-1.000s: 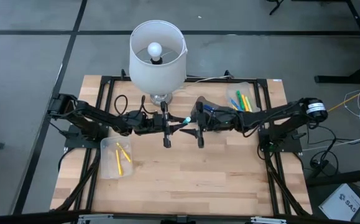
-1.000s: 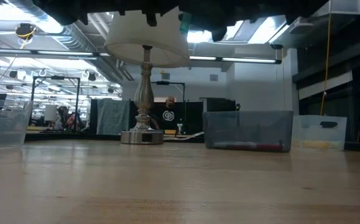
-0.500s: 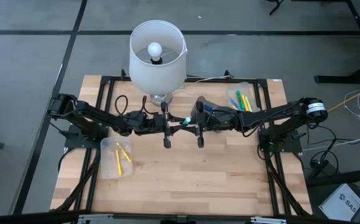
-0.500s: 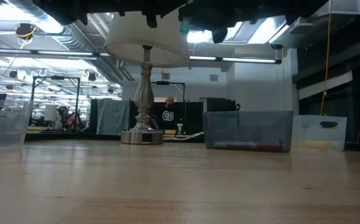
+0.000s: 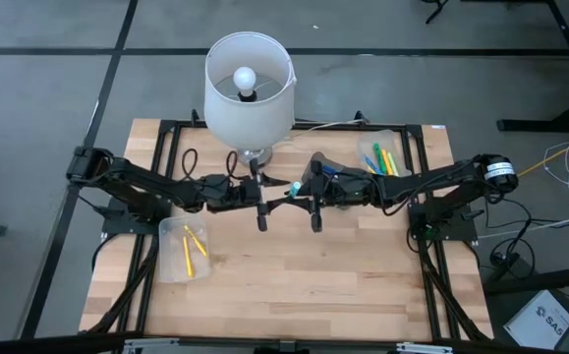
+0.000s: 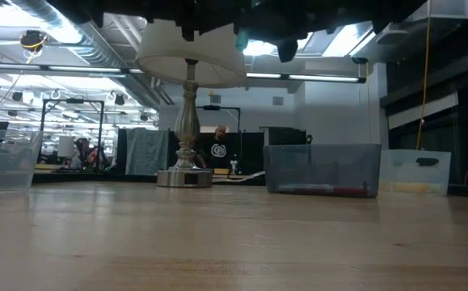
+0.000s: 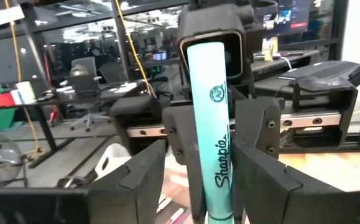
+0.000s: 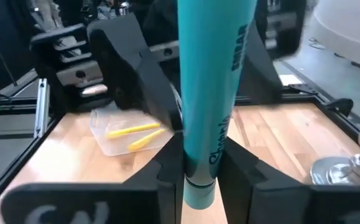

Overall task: Pick & Place Markers
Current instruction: Put the light blue highlighter pen into the right transparent bin

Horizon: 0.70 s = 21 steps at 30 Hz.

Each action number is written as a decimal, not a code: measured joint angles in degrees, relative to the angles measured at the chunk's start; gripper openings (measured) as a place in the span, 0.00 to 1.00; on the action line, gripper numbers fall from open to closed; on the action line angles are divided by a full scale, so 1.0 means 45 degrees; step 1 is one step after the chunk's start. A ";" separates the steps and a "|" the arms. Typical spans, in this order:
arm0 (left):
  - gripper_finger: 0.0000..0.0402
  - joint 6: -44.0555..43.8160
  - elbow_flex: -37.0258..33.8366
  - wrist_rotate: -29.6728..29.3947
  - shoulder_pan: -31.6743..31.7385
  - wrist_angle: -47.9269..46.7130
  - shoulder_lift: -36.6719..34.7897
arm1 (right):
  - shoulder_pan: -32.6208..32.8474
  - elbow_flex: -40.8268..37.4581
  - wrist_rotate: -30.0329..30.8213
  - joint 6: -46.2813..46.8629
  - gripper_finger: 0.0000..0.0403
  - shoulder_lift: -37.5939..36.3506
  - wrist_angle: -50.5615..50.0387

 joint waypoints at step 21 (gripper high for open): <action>0.45 -0.0389 -0.1114 0.1109 -0.0842 -0.8072 -0.6582 | 0.0010 -0.0010 0.3242 0.0892 0.17 -0.1304 -0.2969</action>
